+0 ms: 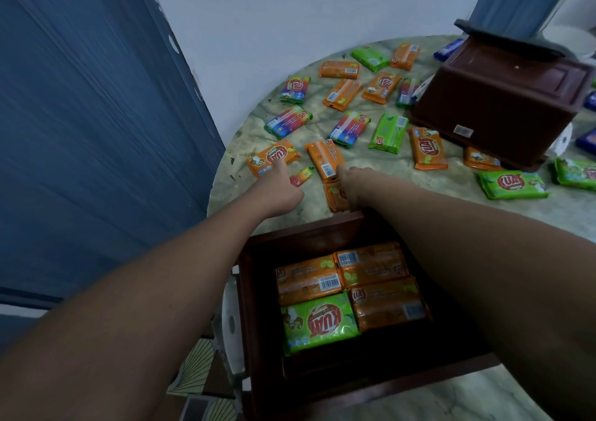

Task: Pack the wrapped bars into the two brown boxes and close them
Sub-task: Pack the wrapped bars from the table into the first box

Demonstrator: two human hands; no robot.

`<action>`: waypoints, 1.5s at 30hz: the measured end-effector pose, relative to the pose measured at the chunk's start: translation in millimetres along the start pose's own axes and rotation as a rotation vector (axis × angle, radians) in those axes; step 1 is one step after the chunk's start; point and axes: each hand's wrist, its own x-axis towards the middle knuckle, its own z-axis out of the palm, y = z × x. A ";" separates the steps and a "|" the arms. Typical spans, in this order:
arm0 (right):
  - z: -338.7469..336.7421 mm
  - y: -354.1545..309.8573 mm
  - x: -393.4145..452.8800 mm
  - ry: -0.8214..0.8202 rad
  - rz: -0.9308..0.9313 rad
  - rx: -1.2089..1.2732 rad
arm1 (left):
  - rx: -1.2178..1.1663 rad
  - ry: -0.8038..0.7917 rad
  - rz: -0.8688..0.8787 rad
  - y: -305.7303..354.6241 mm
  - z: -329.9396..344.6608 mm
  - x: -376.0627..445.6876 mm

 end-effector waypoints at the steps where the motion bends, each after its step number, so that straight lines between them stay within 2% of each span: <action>1: 0.5 0.6 0.6 0.010 0.000 -0.020 | 0.005 0.003 0.000 -0.6 -0.2 -1.0; 10: 1.0 -0.4 1.2 0.009 0.039 -0.099 | -0.004 0.012 -0.014 -3.0 -1.2 -6.1; 14: -1.5 -1.5 -2.8 0.042 0.093 0.023 | -0.037 0.020 -0.008 -0.9 -2.2 -8.5; 17: -8.6 -0.9 -9.5 0.152 0.101 0.192 | -0.018 0.020 -0.001 4.4 -6.8 -12.8; 21: -23.8 4.4 -22.4 0.335 0.078 0.291 | -0.032 0.065 0.005 14.4 -12.8 -20.0; 26: -38.5 11.9 -52.0 0.439 0.044 0.400 | -0.025 0.154 0.070 34.4 -15.9 -39.7; 34: -27.9 20.3 -111.0 0.531 -0.028 0.429 | 0.068 0.275 0.189 52.5 -5.2 -83.9; 40: -0.4 21.9 -144.6 0.555 -0.069 0.398 | 0.037 0.329 0.262 49.1 11.6 -129.7; 45: 27.9 21.7 -166.9 0.565 -0.162 0.343 | 0.078 0.295 0.264 31.9 35.7 -158.2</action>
